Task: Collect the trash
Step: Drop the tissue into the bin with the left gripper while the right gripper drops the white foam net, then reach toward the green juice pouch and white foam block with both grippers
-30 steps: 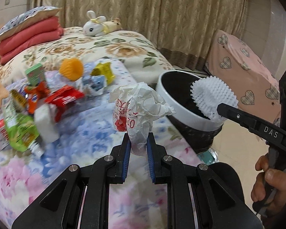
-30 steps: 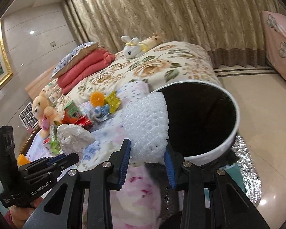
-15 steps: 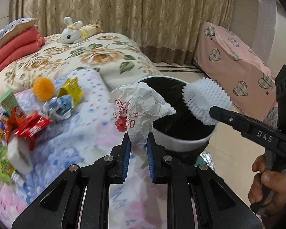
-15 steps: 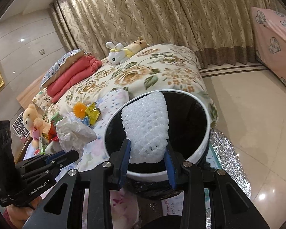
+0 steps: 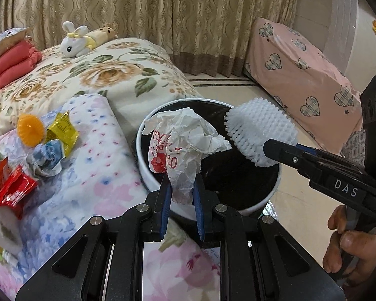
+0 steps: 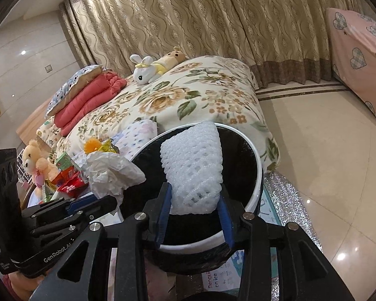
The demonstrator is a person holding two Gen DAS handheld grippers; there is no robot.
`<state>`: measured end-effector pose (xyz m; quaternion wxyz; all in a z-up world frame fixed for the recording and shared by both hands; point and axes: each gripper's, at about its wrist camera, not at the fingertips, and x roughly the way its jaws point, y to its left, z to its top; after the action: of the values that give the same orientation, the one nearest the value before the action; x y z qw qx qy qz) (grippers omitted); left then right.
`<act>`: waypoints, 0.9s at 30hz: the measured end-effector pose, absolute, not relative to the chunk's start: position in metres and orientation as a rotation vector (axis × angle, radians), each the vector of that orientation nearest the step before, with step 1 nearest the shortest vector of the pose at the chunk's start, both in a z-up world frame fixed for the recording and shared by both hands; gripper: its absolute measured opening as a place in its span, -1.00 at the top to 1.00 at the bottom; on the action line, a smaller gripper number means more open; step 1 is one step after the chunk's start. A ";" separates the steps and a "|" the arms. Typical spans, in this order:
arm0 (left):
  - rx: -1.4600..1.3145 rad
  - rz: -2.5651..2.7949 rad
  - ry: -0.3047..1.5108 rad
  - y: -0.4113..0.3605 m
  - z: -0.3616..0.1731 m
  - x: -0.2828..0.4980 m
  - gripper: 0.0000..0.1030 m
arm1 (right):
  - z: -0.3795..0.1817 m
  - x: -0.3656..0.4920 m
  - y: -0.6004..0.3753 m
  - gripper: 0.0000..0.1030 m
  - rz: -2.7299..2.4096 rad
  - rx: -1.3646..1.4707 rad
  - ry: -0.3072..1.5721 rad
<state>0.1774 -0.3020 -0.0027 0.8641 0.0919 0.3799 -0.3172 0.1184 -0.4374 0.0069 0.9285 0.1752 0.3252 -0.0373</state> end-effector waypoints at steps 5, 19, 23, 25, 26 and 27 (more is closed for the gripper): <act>0.189 -0.678 0.808 -0.307 -0.005 0.182 0.49 | 0.004 0.123 -0.443 0.13 -0.085 0.364 0.677; 0.075 -0.548 0.812 -0.242 -0.019 0.167 -0.33 | 0.007 0.114 -0.423 -0.58 -0.071 0.391 0.646; 0.033 -0.505 0.828 -0.215 -0.026 0.160 -0.33 | 0.004 0.114 -0.401 -0.61 -0.030 0.388 0.656; 0.016 -0.484 0.832 -0.201 -0.028 0.156 -0.33 | 0.003 0.115 -0.390 -0.62 -0.010 0.387 0.659; 0.007 -0.473 0.832 -0.194 -0.029 0.155 -0.33 | 0.003 0.115 -0.384 -0.62 0.001 0.386 0.661; 0.000 -0.460 0.829 -0.186 -0.029 0.153 -0.33 | 0.002 0.115 -0.379 -0.62 0.012 0.385 0.663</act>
<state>0.1526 -0.1862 -0.0293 0.8897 -0.0001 0.3993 -0.2215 0.1153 -0.3789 0.0023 0.9275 0.1876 0.3234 0.0058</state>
